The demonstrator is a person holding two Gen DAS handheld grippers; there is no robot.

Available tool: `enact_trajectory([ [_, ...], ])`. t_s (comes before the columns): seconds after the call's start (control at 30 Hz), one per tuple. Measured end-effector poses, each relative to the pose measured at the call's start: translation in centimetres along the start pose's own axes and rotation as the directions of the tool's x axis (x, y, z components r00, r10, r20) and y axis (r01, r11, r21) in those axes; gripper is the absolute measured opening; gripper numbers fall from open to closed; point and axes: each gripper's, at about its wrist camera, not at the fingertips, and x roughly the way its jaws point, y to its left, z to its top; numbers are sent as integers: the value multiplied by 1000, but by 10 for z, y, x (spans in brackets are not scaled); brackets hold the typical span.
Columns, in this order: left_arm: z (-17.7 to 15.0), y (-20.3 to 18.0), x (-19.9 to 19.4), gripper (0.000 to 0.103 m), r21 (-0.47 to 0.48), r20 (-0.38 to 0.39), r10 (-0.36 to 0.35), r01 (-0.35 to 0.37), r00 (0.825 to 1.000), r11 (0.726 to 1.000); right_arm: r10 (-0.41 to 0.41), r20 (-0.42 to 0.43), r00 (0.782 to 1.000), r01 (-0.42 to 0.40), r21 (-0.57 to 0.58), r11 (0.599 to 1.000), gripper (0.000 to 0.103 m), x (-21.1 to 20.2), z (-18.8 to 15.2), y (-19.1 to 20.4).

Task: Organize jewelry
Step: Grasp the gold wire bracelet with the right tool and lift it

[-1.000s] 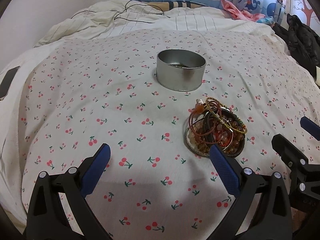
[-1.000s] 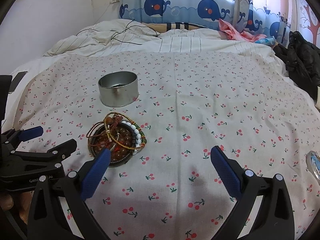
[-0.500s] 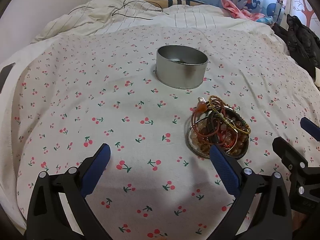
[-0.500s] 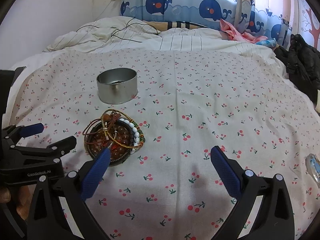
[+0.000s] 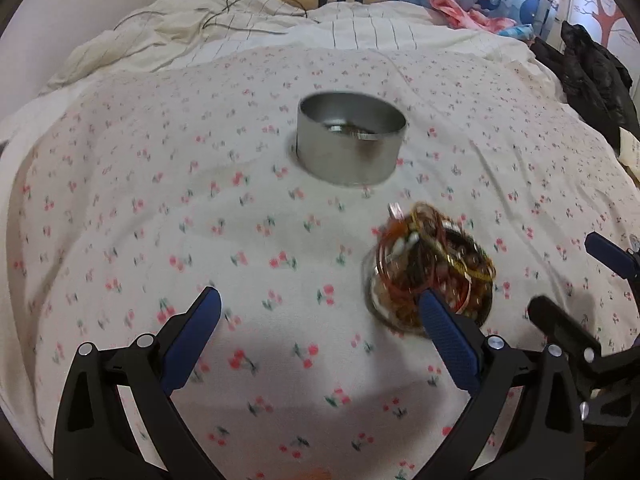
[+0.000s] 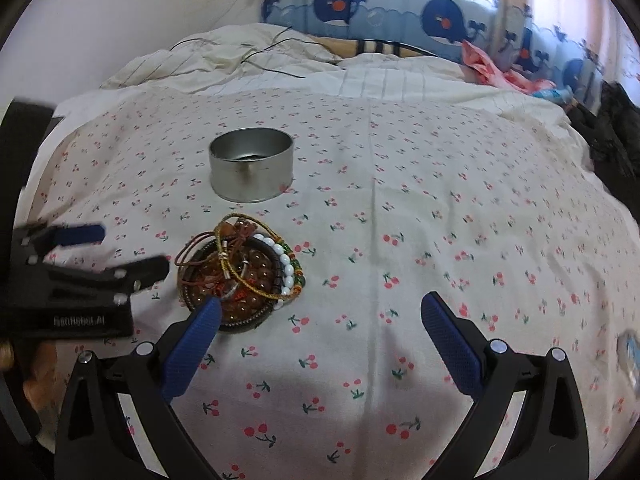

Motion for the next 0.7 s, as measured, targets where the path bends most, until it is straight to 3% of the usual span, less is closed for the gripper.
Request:
enact_trajectory([
  [0.17, 3, 14, 6, 95, -32, 4, -5, 5, 1000, 999, 77, -5, 997, -78, -103, 992, 96, 6, 19, -4],
  [0.3, 1, 31, 16, 95, -91, -39, -14, 11, 999, 996, 182, -32, 983, -184, -76, 980, 96, 20, 22, -7],
  [0.4, 2, 32, 14, 95, -100, -23, -23, 21, 999, 995, 184, -45, 982, -188, -136, 973, 94, 27, 25, 8],
  [0.6, 0, 28, 13, 95, -75, -23, -32, 30, 999, 997, 238, -106, 965, -254, -180, 950, 55, 46, 25, 24],
  [0.7, 1, 29, 11, 95, -89, -16, -35, 33, 999, 995, 233, -111, 966, -252, -208, 945, 54, 50, 24, 30],
])
